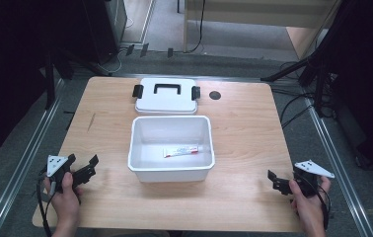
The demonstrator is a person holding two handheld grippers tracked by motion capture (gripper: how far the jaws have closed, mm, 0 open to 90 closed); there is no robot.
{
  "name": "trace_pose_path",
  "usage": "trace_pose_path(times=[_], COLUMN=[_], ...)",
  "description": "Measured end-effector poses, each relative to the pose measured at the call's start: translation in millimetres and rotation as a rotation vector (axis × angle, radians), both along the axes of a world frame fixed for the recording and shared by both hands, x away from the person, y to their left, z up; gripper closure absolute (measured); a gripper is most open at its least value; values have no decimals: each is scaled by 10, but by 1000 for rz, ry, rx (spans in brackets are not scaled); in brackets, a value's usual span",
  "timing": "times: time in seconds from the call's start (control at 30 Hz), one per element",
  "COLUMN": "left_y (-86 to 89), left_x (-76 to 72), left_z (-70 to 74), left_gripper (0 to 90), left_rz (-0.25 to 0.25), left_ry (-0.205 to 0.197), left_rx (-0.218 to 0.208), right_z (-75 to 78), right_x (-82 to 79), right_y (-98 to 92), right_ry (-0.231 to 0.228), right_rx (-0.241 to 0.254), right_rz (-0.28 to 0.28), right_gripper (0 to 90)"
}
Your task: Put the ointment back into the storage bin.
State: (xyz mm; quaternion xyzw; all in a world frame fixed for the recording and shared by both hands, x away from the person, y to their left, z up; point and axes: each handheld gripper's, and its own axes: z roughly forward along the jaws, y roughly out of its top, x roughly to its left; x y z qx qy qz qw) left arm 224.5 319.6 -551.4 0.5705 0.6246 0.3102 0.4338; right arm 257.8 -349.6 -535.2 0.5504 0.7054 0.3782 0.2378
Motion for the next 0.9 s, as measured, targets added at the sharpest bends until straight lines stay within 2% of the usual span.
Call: trace_pose_path(times=[0.2, 0.3, 0.33, 0.4, 0.5, 0.6, 0.67, 0.9], left_y=[5, 18, 23, 23, 17, 11, 2, -6], left_x=[15, 24, 25, 25, 22, 24, 23, 25], left_z=[-1, -1, -1, -1, 0, 0, 1, 1], left_gripper=[143, 143, 143, 143, 143, 143, 143, 143], left_rz=[1, 3, 3, 5, 6, 4, 7, -1], left_ry=[5, 6, 7, 6, 5, 2, 3, 3], left_rx=[-5, -8, -10, -12, -7, 0, 0, 11], right_z=[-85, -113, -112, -109, -115, -119, -122, -126], right_x=[-206, -315, -328, -345, -327, -296, -287, -260], right_y=[-63, -81, -80, -58, -50, -82, -93, -57], right_ry=[-32, -60, -65, -85, -90, -78, -70, -39], right_rx=[45, 112, 120, 113, 112, 148, 154, 132], right_rz=[-15, -26, -23, -25, -26, -36, -38, -3], right_gripper=[0, 0, 0, 0, 0, 0, 0, 0])
